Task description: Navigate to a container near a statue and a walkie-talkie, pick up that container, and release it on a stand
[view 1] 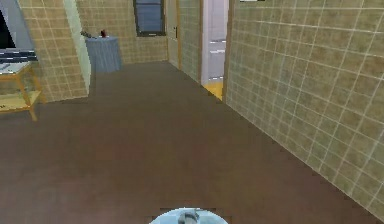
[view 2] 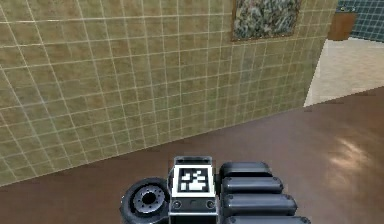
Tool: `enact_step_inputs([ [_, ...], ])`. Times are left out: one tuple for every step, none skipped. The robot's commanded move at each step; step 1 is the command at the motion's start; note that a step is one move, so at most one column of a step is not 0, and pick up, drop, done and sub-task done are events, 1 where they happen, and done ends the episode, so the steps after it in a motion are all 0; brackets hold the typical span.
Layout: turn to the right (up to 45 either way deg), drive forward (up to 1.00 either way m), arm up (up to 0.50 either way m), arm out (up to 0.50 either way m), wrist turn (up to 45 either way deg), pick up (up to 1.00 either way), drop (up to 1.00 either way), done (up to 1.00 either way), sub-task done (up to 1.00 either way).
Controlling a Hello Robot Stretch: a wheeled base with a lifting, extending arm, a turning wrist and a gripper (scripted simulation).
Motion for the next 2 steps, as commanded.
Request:
enact_step_inputs([
  [3.0, 0.00, 0.00, 0.00, 0.0, 0.00, 0.00, 0.00, 0.00],
  [0.0, 1.00, 0.00, 0.00, 0.0, 0.00, 0.00, 0.00, 0.00],
])
